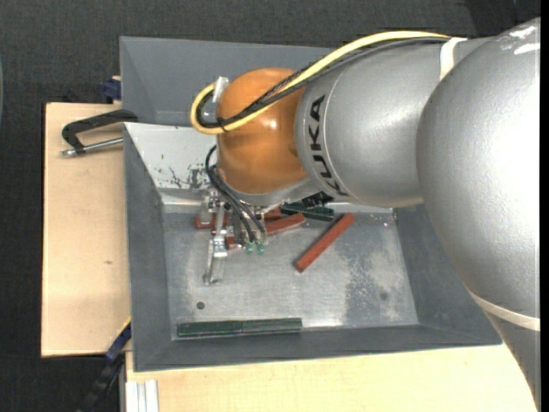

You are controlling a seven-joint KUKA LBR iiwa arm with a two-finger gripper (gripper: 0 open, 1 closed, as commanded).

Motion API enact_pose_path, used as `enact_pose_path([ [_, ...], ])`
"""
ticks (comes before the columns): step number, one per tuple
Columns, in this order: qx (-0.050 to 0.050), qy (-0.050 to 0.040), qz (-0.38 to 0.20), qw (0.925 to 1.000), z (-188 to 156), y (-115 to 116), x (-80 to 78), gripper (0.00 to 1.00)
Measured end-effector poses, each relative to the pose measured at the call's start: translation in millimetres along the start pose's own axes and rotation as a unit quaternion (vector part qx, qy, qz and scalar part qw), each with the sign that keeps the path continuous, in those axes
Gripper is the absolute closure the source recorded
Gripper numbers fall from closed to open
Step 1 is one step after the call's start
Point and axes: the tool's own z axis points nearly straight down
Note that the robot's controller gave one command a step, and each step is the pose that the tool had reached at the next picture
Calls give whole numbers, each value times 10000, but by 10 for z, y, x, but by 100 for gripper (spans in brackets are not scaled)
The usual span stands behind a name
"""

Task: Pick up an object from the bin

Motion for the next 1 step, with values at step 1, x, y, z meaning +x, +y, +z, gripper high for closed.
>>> enact_pose_path([
  [1,0,0,1,10000,0,0,0,0],
])
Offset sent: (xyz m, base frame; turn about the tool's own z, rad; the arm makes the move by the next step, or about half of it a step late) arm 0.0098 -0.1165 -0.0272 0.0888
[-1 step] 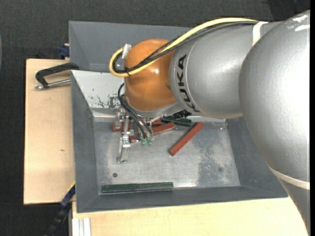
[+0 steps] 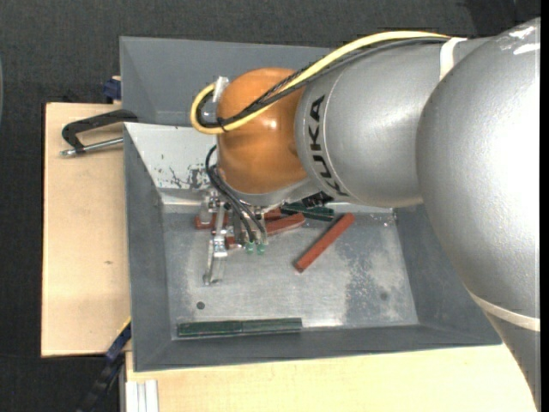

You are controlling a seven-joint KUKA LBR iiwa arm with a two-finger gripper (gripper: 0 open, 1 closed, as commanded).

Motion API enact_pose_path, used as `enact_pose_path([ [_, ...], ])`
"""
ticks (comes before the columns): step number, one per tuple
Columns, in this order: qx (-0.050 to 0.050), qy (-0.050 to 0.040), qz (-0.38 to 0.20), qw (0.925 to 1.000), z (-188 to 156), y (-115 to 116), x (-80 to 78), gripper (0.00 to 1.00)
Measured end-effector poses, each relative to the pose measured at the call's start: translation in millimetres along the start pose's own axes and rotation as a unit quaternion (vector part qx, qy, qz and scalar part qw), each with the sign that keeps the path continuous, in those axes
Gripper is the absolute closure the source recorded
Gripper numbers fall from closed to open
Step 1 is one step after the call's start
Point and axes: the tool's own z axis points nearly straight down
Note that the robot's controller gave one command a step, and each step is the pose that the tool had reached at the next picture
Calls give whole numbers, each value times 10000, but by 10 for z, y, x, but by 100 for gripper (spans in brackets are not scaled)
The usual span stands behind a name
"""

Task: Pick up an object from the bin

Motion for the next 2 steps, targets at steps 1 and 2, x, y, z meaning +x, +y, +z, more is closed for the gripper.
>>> enact_pose_path([
  [1,-5,-2,174,9998,118,-504,-43,0],
  [2,2,-33,394,9992,608,-644,-338,0],
])
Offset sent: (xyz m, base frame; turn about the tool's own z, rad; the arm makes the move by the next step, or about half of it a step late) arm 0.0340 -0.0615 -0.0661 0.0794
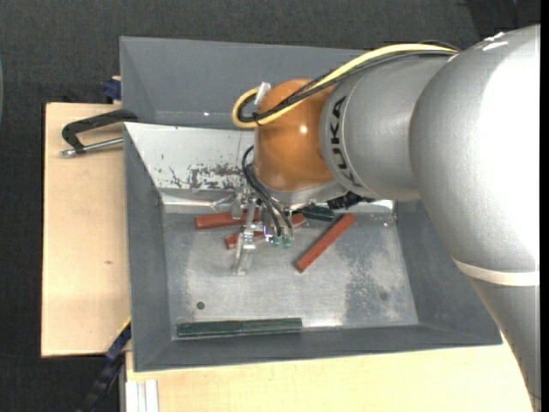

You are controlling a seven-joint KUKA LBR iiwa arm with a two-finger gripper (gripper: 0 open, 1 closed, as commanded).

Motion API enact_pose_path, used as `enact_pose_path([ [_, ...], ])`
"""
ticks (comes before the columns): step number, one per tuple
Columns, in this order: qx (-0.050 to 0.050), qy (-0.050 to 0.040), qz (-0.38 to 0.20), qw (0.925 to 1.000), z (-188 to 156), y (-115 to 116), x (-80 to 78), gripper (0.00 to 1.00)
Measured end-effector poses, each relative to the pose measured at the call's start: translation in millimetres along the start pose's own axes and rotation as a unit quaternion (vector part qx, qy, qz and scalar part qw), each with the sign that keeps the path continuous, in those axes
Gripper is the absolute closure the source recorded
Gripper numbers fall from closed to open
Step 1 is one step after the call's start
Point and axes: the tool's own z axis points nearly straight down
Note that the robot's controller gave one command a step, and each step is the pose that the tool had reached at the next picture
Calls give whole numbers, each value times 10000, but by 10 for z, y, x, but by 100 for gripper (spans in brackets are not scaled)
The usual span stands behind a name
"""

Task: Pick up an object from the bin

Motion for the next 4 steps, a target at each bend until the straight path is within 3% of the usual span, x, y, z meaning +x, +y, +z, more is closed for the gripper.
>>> enact_pose_path([
  [1,-35,-136,-293,9995,194,-118,-210,100],
  [2,-36,-135,-294,9995,194,-118,-210,100],
  [3,-9,5,-1313,9913,-882,83,-46,100],
  [4,-9,9,-1312,9914,-879,82,-44,0],
])
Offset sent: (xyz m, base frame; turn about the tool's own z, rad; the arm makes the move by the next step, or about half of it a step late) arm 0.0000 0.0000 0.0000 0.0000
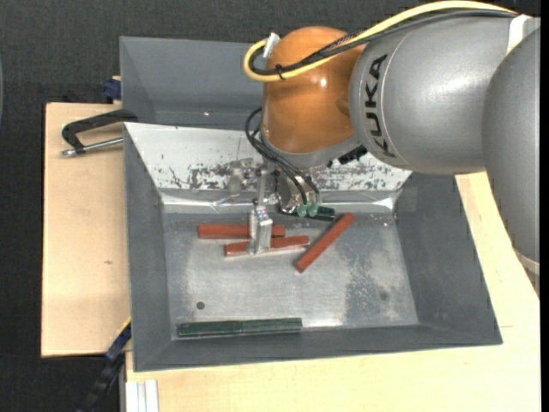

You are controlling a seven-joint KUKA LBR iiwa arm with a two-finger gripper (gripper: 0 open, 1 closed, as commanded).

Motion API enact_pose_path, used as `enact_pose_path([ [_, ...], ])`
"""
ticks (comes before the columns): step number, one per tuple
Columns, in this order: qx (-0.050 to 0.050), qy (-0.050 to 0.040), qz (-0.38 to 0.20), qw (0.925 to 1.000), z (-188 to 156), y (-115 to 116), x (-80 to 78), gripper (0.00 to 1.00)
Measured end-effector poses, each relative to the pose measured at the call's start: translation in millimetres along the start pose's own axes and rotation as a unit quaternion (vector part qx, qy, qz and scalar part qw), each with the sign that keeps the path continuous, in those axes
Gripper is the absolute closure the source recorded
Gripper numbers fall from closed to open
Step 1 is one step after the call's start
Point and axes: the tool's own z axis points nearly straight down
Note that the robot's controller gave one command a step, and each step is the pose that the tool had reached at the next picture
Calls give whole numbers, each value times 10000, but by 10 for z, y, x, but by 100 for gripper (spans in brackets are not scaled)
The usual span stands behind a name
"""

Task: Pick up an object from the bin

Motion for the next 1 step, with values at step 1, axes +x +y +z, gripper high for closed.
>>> enact_pose_path([
  [1,0,0,0,10000,0,0,0,0],
])
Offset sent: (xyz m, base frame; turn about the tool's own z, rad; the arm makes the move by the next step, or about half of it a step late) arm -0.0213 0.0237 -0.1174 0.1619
